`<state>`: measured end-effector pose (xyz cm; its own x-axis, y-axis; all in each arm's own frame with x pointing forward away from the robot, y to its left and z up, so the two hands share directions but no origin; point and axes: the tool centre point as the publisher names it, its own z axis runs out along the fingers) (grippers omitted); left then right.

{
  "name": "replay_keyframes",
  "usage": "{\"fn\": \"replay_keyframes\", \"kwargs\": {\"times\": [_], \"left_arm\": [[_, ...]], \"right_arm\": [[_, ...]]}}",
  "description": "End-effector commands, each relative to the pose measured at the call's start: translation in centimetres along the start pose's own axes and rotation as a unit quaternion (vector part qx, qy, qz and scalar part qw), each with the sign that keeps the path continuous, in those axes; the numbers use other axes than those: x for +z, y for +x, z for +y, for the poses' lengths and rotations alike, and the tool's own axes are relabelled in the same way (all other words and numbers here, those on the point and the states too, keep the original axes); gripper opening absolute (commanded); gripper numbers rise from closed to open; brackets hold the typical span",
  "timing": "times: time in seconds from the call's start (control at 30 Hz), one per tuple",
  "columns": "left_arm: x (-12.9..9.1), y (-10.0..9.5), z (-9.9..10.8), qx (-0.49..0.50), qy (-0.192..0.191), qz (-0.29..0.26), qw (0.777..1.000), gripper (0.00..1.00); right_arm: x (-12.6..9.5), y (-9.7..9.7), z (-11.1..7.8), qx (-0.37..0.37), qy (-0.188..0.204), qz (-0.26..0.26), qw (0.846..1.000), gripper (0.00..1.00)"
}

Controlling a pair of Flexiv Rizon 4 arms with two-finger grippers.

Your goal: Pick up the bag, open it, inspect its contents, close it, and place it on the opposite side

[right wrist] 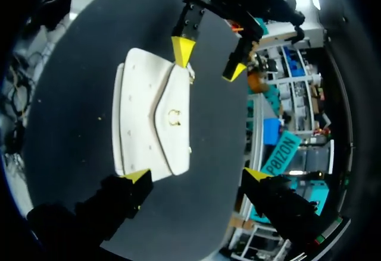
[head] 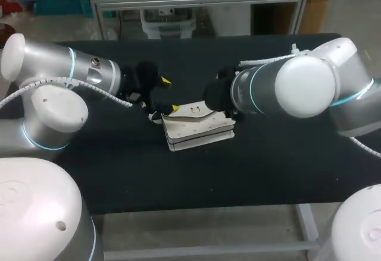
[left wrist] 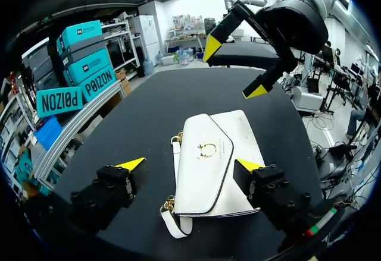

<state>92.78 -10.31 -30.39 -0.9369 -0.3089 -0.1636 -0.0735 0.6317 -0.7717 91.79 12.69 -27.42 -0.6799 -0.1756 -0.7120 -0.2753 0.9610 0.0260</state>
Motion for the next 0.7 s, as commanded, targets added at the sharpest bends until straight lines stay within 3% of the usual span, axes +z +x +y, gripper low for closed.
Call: {"fn": "replay_keyframes", "kwargs": {"times": [0.03,0.4,0.7], "left_arm": [[-0.2,-0.5,0.2,-0.009,-0.043,0.008,0.999,1.00],[-0.4,-1.0,1.2,-0.046,-0.083,0.023,0.995,1.00],[-1.3,-1.7,1.9,-0.167,-0.073,0.028,0.983,1.00]], "right_arm": [[-0.3,-1.4,0.2,-0.010,0.013,0.067,0.998,1.00],[0.4,-2.8,0.0,-0.009,0.030,0.184,0.982,1.00],[0.5,-3.1,-1.3,0.082,0.002,0.245,0.966,1.00]]}}
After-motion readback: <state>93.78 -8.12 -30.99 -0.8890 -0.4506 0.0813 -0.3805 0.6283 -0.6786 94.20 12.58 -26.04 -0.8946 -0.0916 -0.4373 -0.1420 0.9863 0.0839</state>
